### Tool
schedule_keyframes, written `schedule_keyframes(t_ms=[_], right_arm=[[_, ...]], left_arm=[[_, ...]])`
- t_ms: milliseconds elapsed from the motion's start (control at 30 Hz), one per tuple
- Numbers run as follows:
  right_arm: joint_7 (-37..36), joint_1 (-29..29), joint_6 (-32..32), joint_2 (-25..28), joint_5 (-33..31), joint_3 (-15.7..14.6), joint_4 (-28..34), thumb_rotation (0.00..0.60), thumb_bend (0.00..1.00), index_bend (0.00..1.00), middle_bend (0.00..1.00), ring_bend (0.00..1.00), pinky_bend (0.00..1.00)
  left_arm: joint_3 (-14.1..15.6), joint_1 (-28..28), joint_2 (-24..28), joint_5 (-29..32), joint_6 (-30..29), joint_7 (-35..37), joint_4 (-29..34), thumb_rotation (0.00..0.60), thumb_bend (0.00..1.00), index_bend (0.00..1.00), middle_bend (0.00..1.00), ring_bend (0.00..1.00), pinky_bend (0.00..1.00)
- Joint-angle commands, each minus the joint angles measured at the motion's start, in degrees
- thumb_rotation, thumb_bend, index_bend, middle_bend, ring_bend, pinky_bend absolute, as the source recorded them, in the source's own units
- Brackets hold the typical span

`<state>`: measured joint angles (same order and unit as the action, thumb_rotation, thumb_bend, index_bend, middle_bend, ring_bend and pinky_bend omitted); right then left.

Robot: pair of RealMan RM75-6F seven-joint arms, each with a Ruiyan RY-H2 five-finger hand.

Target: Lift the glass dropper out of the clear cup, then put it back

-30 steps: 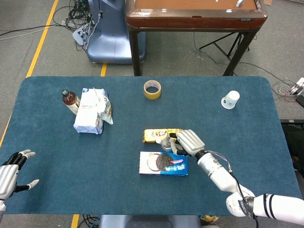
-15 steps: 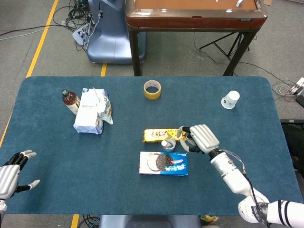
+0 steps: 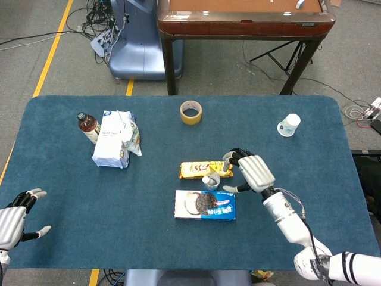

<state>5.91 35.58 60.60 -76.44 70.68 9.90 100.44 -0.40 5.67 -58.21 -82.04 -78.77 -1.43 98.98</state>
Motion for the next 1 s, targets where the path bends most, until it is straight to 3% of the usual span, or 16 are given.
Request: schedule_keyframes(t_ms=[33, 567, 1000], right_arm=[[0.5, 0.6, 0.0, -2.3, 0.3, 0.2, -1.5, 0.600, 0.04, 0.50, 0.25, 0.10, 0.16], [1.5, 2.3, -0.7, -7.8, -0.1, 1.1, -5.5, 0.600, 0.12, 0.50, 0.24, 0.09, 0.15], [-0.4, 2.7, -2.3, -9.0, -1.0, 1.3, -7.0, 0.600, 0.29, 0.50, 0.24, 0.09, 0.15]], left_arm=[[0.0, 0.0, 0.1, -0.1, -0.1, 0.4, 0.0, 0.600, 0.13, 0.22, 0.17, 0.13, 0.32], [0.2, -0.2, 0.6, -0.6, -0.4, 1.4, 0.2, 0.600, 0.13, 0.22, 0.17, 0.13, 0.32], [0.2, -0.4, 0.9, -0.8, -0.7, 1.9, 0.4, 0.600, 0.13, 0.22, 0.18, 0.13, 0.32]])
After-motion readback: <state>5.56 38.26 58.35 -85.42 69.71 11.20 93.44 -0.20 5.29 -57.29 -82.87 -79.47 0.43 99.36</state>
